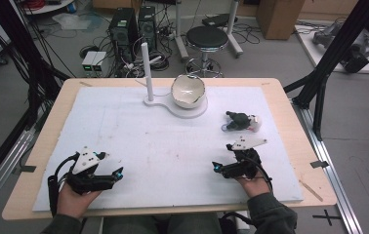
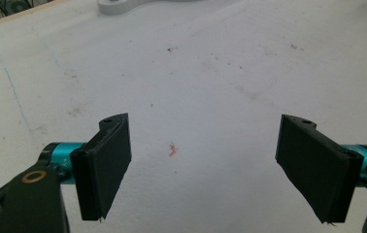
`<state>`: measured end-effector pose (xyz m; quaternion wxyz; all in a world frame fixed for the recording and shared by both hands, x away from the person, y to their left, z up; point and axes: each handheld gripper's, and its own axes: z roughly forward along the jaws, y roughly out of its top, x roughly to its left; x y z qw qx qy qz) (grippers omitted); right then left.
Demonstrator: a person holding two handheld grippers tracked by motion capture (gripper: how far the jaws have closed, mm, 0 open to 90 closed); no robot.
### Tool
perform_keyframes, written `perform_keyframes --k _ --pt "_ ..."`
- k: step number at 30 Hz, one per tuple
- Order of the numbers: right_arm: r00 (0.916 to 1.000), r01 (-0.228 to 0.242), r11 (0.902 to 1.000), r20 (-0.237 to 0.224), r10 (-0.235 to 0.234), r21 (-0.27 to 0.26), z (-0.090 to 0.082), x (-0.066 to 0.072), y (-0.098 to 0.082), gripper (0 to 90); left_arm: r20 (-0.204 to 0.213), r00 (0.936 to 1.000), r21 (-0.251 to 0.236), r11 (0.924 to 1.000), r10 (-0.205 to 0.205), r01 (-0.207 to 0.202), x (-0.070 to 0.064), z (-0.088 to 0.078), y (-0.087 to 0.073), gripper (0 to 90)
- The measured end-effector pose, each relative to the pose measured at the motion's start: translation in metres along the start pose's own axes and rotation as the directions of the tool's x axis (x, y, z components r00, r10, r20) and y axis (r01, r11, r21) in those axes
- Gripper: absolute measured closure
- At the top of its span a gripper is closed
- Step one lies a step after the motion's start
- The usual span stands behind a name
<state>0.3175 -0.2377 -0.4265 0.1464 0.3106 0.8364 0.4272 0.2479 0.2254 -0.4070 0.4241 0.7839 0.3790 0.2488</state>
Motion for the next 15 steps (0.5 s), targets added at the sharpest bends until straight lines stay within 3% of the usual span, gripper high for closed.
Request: perform_keyframes --k 15 --pt "1.0000 0.003 1.0000 -0.004 -0.003 0.003 0.0002 0.0002 -0.0002 12.1 -0.007 1.0000 -0.005 1.0000 -0.005 0.005 0.0013 -0.0013 -0.0008 20.9"
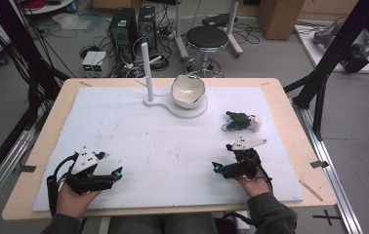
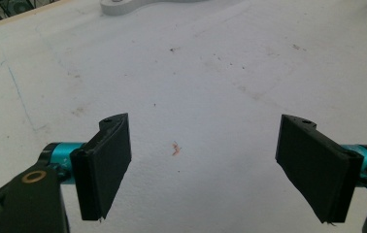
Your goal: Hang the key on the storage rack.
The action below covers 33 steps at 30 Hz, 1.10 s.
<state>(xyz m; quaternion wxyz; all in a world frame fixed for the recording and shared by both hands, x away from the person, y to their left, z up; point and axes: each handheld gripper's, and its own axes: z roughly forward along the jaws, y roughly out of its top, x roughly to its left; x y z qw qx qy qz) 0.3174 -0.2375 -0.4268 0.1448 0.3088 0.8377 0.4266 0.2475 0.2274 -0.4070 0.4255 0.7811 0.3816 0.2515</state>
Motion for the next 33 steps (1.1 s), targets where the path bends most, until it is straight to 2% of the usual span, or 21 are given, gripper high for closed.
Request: perform_keyframes --k 23,33 --pt "1.0000 0.007 1.0000 -0.004 -0.007 -0.002 -0.0014 0.0017 0.0006 12.1 -0.001 1.0000 -0.014 0.9999 0.003 -0.003 0.0003 -0.0016 0.0005 21.0" --pt "0.9999 0.008 0.9999 -0.012 -0.008 -0.009 -0.0038 -0.0020 0.0055 12.1 -0.008 1.0000 -0.024 0.9997 0.002 -0.003 0.0009 -0.0034 0.0008 21.0"
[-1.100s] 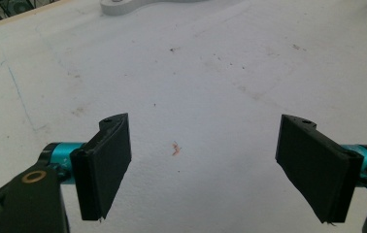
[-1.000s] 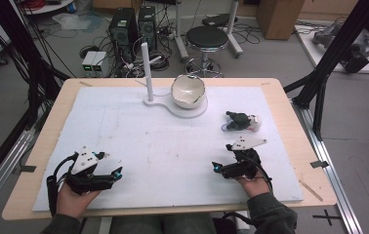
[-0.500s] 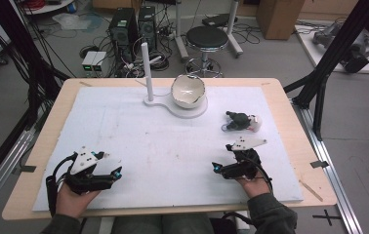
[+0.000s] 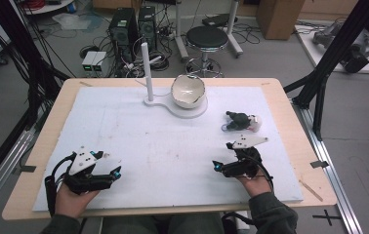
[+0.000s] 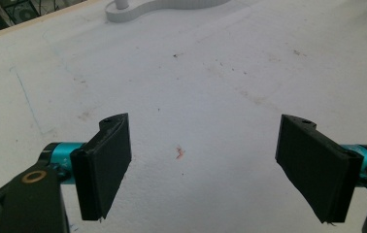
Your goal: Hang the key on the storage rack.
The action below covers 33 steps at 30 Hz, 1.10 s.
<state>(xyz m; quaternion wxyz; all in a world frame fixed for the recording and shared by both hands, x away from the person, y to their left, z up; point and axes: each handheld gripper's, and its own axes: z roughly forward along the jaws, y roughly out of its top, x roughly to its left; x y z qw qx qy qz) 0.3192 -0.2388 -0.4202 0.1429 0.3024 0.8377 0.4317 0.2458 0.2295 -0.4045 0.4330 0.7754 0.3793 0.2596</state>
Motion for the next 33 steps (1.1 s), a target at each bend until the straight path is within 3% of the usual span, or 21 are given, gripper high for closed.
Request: perform_keyframes --k 10,21,33 --pt "0.9998 0.015 0.9996 0.008 -0.016 0.022 -0.010 -0.012 0.012 12.2 -0.002 1.0000 -0.002 1.0000 0.004 -0.004 0.000 -0.002 0.000 21.0" --pt "0.9986 0.053 0.9939 -0.012 -0.052 0.097 -0.015 -0.037 0.034 12.2 -0.005 1.0000 -0.010 0.9999 0.001 -0.001 0.001 -0.002 0.000 21.1" --pt "0.9962 0.087 0.9861 -0.007 -0.086 0.142 -0.019 -0.066 0.057 12.3 -0.012 0.9999 -0.015 0.9999 -0.004 0.004 0.003 -0.003 0.000 21.1"
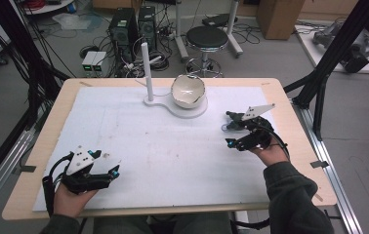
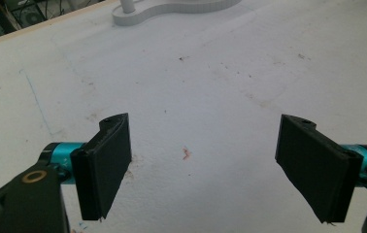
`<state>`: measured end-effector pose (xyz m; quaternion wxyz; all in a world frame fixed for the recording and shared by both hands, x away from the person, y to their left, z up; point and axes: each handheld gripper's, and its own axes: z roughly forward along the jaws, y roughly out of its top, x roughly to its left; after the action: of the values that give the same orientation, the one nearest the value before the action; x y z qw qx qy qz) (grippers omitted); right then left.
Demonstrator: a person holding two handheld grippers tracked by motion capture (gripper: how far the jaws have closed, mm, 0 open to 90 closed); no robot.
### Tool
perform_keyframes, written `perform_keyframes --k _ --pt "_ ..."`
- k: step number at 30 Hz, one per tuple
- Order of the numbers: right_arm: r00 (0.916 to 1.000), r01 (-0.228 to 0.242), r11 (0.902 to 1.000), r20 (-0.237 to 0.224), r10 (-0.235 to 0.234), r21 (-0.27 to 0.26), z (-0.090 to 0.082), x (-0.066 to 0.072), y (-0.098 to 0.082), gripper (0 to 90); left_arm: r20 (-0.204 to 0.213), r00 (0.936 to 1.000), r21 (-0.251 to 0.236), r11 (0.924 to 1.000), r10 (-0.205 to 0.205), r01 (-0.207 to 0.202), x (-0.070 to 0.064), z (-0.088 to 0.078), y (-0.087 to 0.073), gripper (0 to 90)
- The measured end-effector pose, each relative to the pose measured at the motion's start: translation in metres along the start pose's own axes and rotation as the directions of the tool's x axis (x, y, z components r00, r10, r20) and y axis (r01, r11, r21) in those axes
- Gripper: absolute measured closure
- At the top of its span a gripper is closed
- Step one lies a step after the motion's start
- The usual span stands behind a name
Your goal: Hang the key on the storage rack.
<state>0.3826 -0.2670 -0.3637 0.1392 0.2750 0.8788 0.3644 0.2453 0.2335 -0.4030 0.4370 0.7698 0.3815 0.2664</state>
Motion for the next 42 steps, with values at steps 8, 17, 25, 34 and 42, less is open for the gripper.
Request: perform_keyframes --k 8,17,25,34,42 --pt "0.9998 0.017 0.9997 -0.003 -0.017 0.014 -0.001 -0.019 0.011 13.0 -0.002 1.0000 0.001 1.0000 -0.001 0.001 0.000 0.000 0.000 21.1" --pt "1.0000 -0.004 0.9998 0.005 0.004 0.017 -0.003 -0.043 0.019 13.4 -0.003 1.0000 0.003 1.0000 -0.001 0.001 0.001 0.000 0.000 21.1" --pt "0.9992 -0.029 0.9994 0.029 0.029 0.021 -0.004 -0.067 0.024 13.8 -0.005 1.0000 0.002 1.0000 -0.002 0.002 0.002 0.000 0.000 21.2" --pt "0.9937 -0.099 0.9945 0.057 0.097 0.035 0.006 -0.094 0.012 14.4 -0.004 1.0000 0.005 1.0000 -0.003 0.003 0.002 0.002 0.000 21.2" --pt "0.9937 -0.103 0.9907 0.053 0.098 0.090 0.023 -0.107 0.005 15.2 -0.005 1.0000 0.009 1.0000 -0.003 0.003 0.003 0.003 -0.001 21.2"
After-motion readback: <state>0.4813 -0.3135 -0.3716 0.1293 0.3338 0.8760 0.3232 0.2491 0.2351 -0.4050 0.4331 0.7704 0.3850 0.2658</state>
